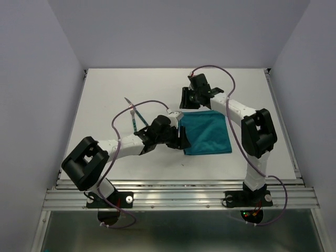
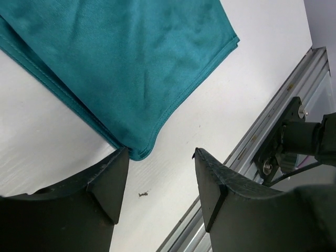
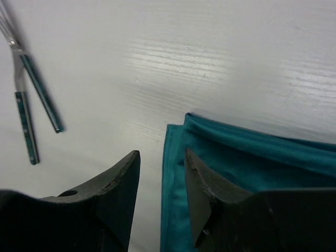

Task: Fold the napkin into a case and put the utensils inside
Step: Turn over the upper triangle folded napkin at the center of the board, then smooth out the lower triangle-folded napkin at the center of the board.

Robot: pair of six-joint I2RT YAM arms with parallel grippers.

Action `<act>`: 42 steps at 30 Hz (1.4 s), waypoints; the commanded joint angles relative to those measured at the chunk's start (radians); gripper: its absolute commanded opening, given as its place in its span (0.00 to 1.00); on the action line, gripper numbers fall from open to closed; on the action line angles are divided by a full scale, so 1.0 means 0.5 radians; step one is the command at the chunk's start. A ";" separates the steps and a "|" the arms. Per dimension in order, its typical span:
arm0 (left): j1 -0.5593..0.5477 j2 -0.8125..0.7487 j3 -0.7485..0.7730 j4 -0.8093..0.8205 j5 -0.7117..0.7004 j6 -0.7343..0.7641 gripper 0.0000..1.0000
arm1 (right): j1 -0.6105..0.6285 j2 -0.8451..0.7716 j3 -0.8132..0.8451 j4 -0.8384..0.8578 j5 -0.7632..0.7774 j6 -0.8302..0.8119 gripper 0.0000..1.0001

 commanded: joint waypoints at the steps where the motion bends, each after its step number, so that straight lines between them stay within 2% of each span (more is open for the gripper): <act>1: -0.001 -0.178 0.077 -0.202 -0.153 0.119 0.64 | -0.090 -0.247 -0.067 0.136 0.097 0.057 0.45; 5: 0.024 -0.258 0.123 -0.264 -0.223 0.144 0.63 | -0.222 -0.385 -0.202 0.143 0.149 0.084 0.45; 9: 0.103 -0.261 0.142 -0.203 -0.224 0.101 0.53 | -0.308 -0.532 -0.417 0.155 0.155 0.109 0.44; 10: 0.125 -0.243 0.175 -0.200 -0.245 0.053 0.44 | -0.308 -0.590 -0.460 0.158 0.155 0.115 0.44; 11: 0.150 -0.209 0.203 -0.212 -0.260 0.025 0.39 | -0.308 -0.615 -0.536 0.164 0.155 0.115 0.43; 12: 0.201 -0.136 0.270 -0.221 -0.266 -0.006 0.28 | -0.308 -0.630 -0.564 0.164 0.155 0.115 0.43; 16: 0.346 0.091 0.433 -0.270 -0.257 -0.177 0.01 | -0.308 -0.676 -0.678 0.210 0.091 0.133 0.41; 22: 0.478 0.432 0.746 -0.334 -0.202 -0.190 0.00 | -0.146 -0.569 -0.629 0.228 0.143 0.146 0.41; 30: 0.524 0.858 1.163 -0.509 -0.230 -0.163 0.00 | 0.017 -0.269 -0.436 0.259 0.241 0.173 0.40; 42: 0.579 1.070 1.259 -0.580 -0.270 -0.144 0.00 | 0.094 -0.035 -0.270 0.256 0.263 0.180 0.42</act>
